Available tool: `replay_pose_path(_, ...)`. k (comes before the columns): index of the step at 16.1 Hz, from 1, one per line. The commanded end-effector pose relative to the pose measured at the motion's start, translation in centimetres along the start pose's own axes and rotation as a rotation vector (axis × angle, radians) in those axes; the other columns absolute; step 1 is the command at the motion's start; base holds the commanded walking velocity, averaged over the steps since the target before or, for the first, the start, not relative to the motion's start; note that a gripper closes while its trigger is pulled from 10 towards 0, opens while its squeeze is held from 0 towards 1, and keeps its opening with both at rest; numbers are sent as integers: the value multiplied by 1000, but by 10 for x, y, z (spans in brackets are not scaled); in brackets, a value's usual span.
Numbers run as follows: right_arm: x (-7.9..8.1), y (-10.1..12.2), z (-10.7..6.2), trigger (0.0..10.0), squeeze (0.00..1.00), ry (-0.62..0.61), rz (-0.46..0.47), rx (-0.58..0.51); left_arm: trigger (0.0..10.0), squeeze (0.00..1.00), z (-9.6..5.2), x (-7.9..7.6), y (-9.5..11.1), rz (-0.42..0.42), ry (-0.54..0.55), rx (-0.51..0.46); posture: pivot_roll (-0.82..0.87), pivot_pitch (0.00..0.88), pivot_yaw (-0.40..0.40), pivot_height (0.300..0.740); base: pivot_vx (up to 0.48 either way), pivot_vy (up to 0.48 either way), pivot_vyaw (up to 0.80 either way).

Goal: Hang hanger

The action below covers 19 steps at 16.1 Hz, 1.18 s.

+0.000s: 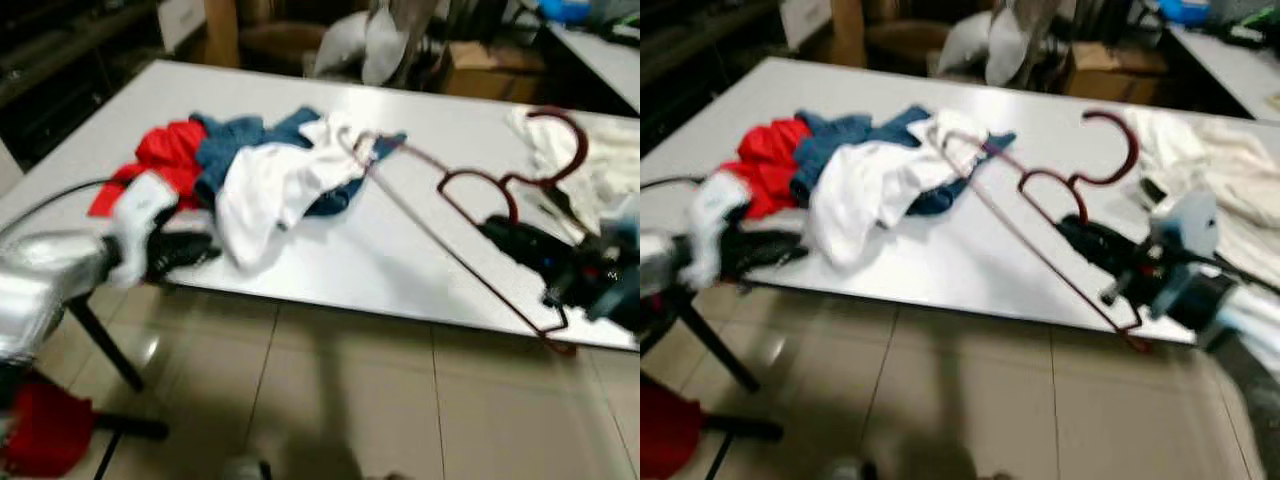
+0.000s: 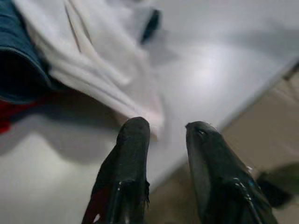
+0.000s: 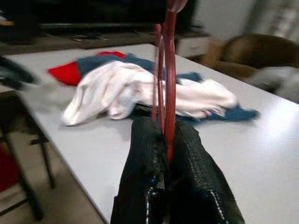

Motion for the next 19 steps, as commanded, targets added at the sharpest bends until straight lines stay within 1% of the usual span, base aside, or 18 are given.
replay_pose_path(1, 0, -4, 1, 10000, 0, -69, -4, 11, 10000, 1000, -11, -8, 13, -15, -17, -40, -14, 41, -13, 740, 0, 0, 0)
replay_pose_path(2, -2, -5, 2, 10000, 0, -134, 17, -6, 10000, 1000, -17, -12, 20, -61, 8, -94, -16, 41, -10, 740, 0, 0, 0)
replay_pose_path(3, -2, 0, 5, 10000, 0, -235, 58, -81, 10000, 1000, -17, -11, 41, -62, 130, -274, -19, 43, -10, 740, 0, 0, 0)
replay_pose_path(4, -2, 1, 7, 10000, 0, -284, 65, -109, 10000, 1000, -14, -7, 47, -72, 223, -338, -21, 46, -11, 740, 0, 0, 0)
replay_pose_path(5, -1, -4, 10, 10000, 0, -356, 114, -119, 10000, 686, -5, -6, 52, -111, 315, -399, -21, 47, -16, 740, 0, 0, 0)
replay_pose_path(6, 3, -8, 13, 10000, 0, -381, 127, -121, 10000, 235, 0, -8, 53, -146, 346, -427, -20, 47, -17, 740, 0, 0, 0)
replay_pose_path(7, 17, -21, 20, 10000, 0, -399, 166, -106, 10000, 0, 16, -15, 52, -181, 412, -443, -9, 47, -17, 740, 0, 0, 0)
replay_pose_path(8, 25, -30, 26, 10000, 0, -426, 185, -93, 10000, 0, 30, -23, 45, -124, 470, -379, -6, 47, -14, 740, 0, 0, 0)
replay_pose_path(9, 28, -37, 29, 10000, 0, -488, 190, -86, 10000, 0, 40, -28, 36, -83, 527, -327, -6, 47, -13, 740, 0, 0, 0)
replay_pose_path(10, 27, -39, 33, 10000, 0, -541, 213, -101, 10000, 0, 47, -30, 27, -124, 559, -292, -11, 46, -9, 740, 0, 0, 0)
replay_pose_path(11, 27, -42, 35, 10000, 0, -559, 215, -98, 10000, 0, 50, -31, 25, -131, 569, -279, -9, 49, -11, 740, 0, -480, 0)
replay_pose_path(12, 28, -45, 39, 10000, 0, -579, 209, -89, 10000, 0, 56, -35, 24, -132, 568, -270, -6, 48, -15, 740, 0, -480, 0)
replay_pose_path(13, 30, -52, 40, 10000, 0, -601, 208, -73, 10000, 0, 60, -40, 27, -93, 564, -260, -2, 49, -21, 740, 0, -480, 0)
replay_pose_path(14, 31, -53, 40, 10000, 0, -607, 206, -69, 10000, 0, 61, -41, 27, -87, 561, -260, -2, 49, -21, 740, 0, -480, 0)
replay_pose_path(16, 34, -58, 42, 10000, 0, -617, 202, -47, 10000, 0, 64, -48, 27, -100, 572, -272, -10, 65, -30, 740, 0, -480, 0)
replay_pose_path(17, 33, -60, 41, 10000, 0, -634, 211, -47, 10000, 0, 64, -51, 27, -108, 578, -273, -8, 76, -39, 740, 0, -480, 0)
replay_pose_path(19, 33, -63, 41, 10000, 0, -641, 212, -40, 10000, 0, 65, -54, 23, -108, 581, -258, -6, 81, -40, 740, 0, -480, 0)
Point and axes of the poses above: a point about 5 cm out from each wrist's last joint towards the gripper, its own z axis pointing out of the wrist towards the gripper, its own y axis along the axis of the wrist's last joint, x = y × z, the point moved 2 cm from there along z, pointing out of the wrist towards the gripper, and after that the axes turned 9 degrees about z, right-handed, at the moved point
